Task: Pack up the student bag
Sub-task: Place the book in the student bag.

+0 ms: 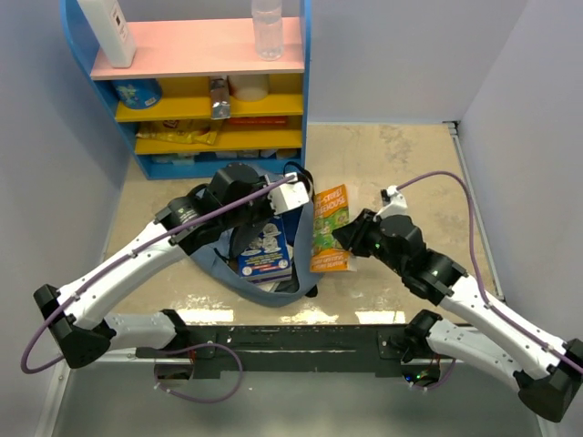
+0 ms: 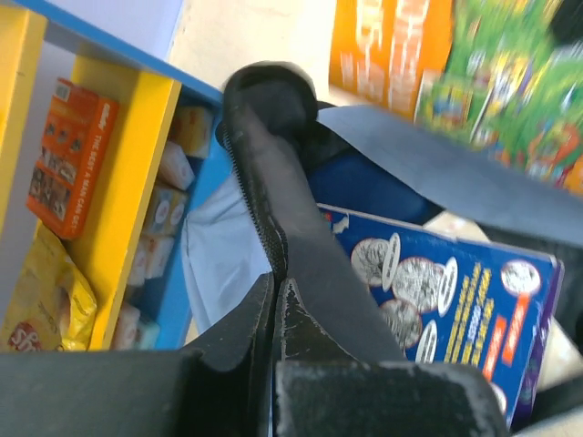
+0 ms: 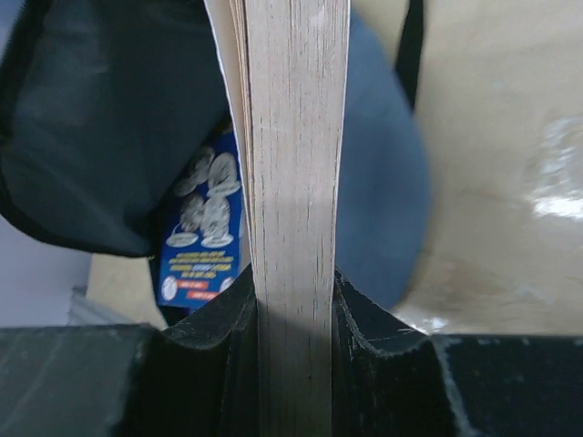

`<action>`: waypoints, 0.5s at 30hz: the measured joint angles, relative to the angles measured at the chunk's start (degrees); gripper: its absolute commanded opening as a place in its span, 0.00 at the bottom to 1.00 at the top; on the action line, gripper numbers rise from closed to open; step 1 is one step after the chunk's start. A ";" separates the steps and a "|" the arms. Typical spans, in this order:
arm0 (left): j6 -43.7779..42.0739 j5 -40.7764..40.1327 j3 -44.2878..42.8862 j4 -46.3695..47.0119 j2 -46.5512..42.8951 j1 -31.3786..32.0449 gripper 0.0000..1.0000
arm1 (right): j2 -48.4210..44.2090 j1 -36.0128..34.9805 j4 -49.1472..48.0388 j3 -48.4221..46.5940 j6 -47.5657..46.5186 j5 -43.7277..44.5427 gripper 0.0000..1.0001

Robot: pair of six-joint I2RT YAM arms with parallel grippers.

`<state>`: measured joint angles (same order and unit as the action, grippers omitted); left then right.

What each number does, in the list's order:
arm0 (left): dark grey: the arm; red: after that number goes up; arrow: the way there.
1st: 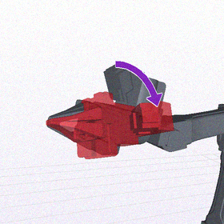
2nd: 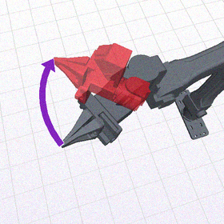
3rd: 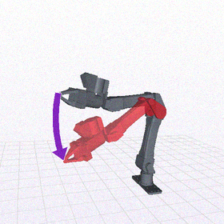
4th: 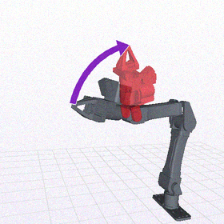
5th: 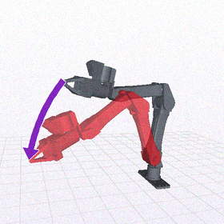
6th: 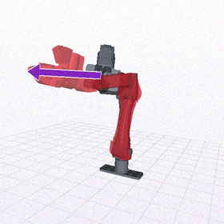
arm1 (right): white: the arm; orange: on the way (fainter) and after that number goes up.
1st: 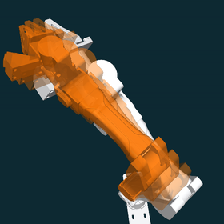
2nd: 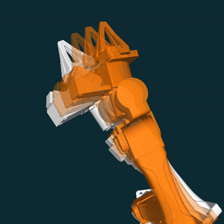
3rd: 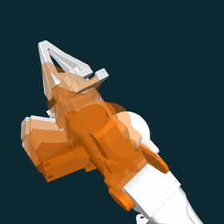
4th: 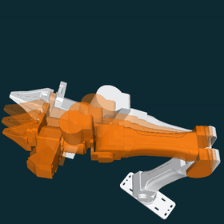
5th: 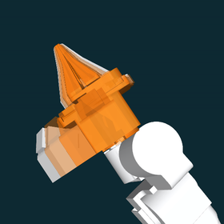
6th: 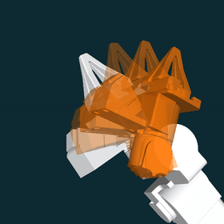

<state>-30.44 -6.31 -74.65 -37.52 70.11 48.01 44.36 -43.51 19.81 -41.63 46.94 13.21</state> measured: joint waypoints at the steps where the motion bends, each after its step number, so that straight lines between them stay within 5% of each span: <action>1: -0.28 0.44 -0.61 -0.81 -0.55 0.00 0.00 | 0.61 -0.09 -2.08 1.55 1.11 -2.14 0.00; 15: -0.87 6.91 -2.49 -4.92 -2.43 -0.04 0.00 | 5.81 -0.37 -20.72 6.34 13.29 -15.78 0.00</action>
<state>-31.31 0.60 -77.14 -42.44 67.68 47.97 50.17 -43.88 -0.91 -35.29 60.23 -2.57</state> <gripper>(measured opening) 0.027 0.285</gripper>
